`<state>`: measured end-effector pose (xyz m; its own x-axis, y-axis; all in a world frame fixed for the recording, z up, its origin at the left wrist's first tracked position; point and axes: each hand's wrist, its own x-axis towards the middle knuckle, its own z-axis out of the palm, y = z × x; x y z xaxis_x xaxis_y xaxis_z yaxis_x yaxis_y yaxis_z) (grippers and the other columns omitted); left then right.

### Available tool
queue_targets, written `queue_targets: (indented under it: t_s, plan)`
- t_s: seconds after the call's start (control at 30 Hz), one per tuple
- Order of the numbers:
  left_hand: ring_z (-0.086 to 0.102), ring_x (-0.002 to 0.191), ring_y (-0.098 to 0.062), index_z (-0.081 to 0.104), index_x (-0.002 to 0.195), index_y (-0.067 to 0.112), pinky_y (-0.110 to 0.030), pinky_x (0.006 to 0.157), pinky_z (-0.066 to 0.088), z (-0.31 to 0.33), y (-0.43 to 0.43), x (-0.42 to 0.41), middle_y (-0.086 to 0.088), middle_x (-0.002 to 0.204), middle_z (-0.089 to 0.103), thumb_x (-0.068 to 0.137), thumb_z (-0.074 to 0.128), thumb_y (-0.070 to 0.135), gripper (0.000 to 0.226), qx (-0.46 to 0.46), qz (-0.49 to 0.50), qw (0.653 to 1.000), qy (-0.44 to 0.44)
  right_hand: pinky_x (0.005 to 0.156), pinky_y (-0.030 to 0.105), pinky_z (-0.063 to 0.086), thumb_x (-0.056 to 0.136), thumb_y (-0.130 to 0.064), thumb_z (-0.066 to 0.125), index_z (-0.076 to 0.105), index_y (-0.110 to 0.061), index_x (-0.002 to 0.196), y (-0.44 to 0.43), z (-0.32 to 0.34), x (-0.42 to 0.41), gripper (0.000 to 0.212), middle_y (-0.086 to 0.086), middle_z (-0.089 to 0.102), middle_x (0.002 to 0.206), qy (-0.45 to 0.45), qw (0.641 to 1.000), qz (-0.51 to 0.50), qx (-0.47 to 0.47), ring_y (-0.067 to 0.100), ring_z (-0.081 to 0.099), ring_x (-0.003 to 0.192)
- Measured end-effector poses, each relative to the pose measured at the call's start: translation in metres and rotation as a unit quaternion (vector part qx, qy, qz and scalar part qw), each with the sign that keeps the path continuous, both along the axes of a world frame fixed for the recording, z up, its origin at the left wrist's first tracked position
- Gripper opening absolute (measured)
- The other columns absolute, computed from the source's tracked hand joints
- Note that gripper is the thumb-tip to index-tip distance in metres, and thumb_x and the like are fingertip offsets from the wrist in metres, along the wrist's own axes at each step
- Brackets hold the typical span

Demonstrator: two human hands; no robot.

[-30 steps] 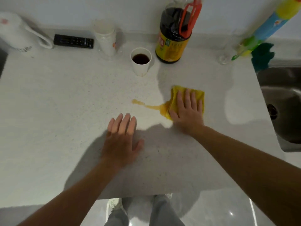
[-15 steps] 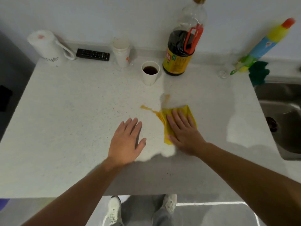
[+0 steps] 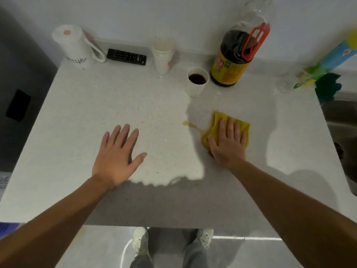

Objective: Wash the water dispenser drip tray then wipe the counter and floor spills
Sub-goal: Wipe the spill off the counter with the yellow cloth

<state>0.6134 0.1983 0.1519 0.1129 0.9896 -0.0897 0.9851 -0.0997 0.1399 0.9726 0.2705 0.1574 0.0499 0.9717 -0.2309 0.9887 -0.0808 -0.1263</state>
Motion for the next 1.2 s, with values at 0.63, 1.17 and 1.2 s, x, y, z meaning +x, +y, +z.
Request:
queue_targets:
  t_s: [0.63,1.17,1.2]
  plan:
    - [-0.001,0.162,-0.028,0.010,0.167,0.027,-0.054,0.130,0.004,-0.001,0.001,-0.001,-0.006,0.176,0.009,0.101,0.018,0.074,0.081,-0.002,-0.008,1.000,0.009,0.126,0.061,0.014,0.101,-0.066,0.026,0.018,-0.014,0.165,-0.104,-0.003,-0.008,0.083,0.012,0.015,0.173,0.004,0.974,0.226,0.032,0.035,0.011,0.159]
    - [-0.002,0.162,-0.027,0.011,0.167,0.027,-0.052,0.131,0.003,-0.005,0.002,-0.002,-0.004,0.176,0.008,0.101,0.018,0.075,0.082,0.008,-0.005,1.000,0.007,0.125,0.061,0.010,0.097,-0.061,0.026,0.017,-0.013,0.165,0.041,-0.004,-0.065,0.084,0.015,0.017,0.172,-0.027,0.963,0.267,0.030,0.039,0.016,0.158]
    - [-0.002,0.162,-0.027,0.010,0.167,0.028,-0.051,0.131,0.003,-0.005,0.001,-0.001,-0.004,0.176,0.008,0.101,0.017,0.075,0.082,0.011,-0.004,1.000,0.009,0.125,0.062,0.011,0.096,-0.061,0.028,0.018,-0.012,0.165,0.033,-0.002,-0.064,0.085,0.016,0.018,0.172,-0.027,0.956,0.292,0.025,0.040,0.017,0.157]
